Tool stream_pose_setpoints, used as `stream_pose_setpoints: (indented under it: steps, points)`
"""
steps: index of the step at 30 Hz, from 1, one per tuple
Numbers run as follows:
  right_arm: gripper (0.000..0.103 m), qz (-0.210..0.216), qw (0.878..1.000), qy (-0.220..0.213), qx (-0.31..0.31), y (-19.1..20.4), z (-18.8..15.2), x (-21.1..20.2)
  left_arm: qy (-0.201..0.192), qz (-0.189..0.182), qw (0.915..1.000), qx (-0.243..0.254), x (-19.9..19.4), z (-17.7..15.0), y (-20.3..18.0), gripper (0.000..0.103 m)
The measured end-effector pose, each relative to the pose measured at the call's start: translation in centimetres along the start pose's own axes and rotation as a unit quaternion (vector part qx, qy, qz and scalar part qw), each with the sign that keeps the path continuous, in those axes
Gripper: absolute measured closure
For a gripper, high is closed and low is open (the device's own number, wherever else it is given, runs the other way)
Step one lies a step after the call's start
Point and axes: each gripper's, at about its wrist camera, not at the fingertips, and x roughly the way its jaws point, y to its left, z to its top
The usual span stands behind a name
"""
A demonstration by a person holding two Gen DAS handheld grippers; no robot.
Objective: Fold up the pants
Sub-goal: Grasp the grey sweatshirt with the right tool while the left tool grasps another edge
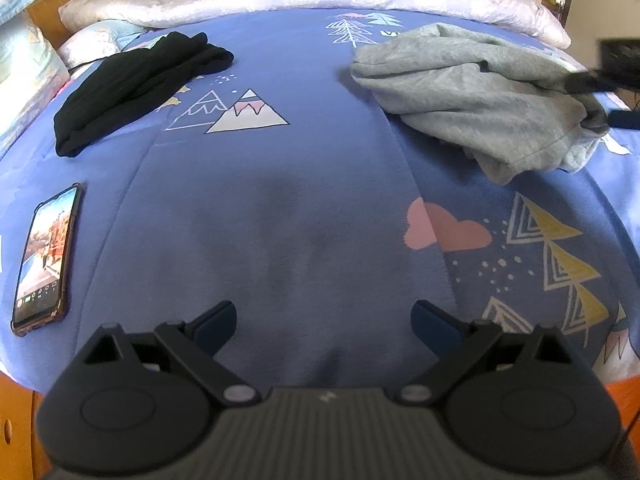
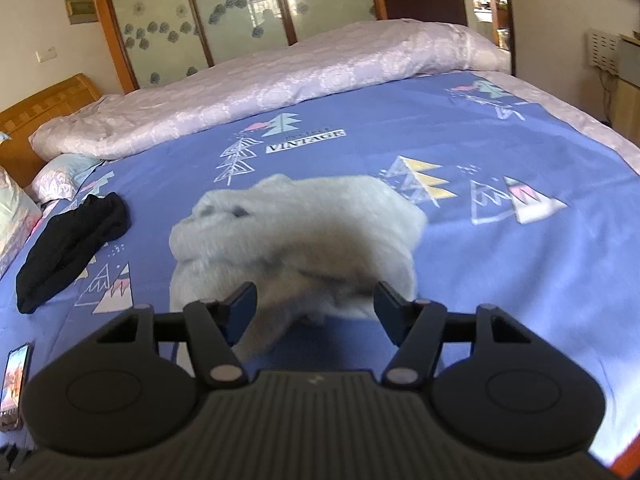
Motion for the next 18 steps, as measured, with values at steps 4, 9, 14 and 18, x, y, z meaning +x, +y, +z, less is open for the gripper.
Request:
stream_pose_setpoints:
  steps: [4, 9, 14, 18]
  points:
    - [0.036, -0.006, 1.0, 0.024, -0.003, 0.7, 0.3, 2.5, -0.001, 0.006, 1.0, 0.0, -0.1, 0.0, 0.1, 0.005]
    - [0.066, -0.029, 0.998, 0.042, -0.043, 1.6, -0.4, 4.0, -0.004, 0.01, 0.9999, 0.002, -0.4, 0.1, 0.1, 0.005]
    - [0.087, -0.027, 0.997, 0.026, -0.068, 1.6, -0.6, 2.6, -0.006, 0.011, 0.9999, 0.002, -0.6, 0.2, 0.1, 0.005]
    - [0.092, -0.019, 0.996, 0.008, -0.084, 2.1, -0.9, 0.9, -0.01, 0.011, 0.9999, 0.004, -0.7, 0.2, 0.0, 0.005]
